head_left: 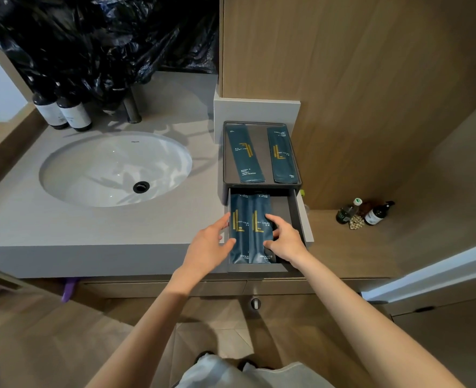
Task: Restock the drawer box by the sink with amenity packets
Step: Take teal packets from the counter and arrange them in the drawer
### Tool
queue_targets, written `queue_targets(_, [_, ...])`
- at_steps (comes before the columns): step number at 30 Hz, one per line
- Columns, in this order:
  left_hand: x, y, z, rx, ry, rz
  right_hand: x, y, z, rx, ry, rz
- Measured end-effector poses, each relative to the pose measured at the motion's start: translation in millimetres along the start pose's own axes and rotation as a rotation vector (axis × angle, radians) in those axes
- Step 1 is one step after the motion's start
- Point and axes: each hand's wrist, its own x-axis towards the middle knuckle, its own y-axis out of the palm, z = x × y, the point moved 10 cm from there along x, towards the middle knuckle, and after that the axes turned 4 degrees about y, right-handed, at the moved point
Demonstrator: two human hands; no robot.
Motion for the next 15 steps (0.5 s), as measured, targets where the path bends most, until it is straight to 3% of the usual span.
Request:
queue_targets(7, [0.9, 1.0, 0.5, 0.006, -0.01, 0.006, 8.1, 0.9, 8.4, -0.16, -0.079, 0.003])
queue_targets(15, [0.3, 2.7, 0.3, 0.002, -0.014, 0.003, 15.0, -2.0, -17.4, 0.224, 0.088, 0.009])
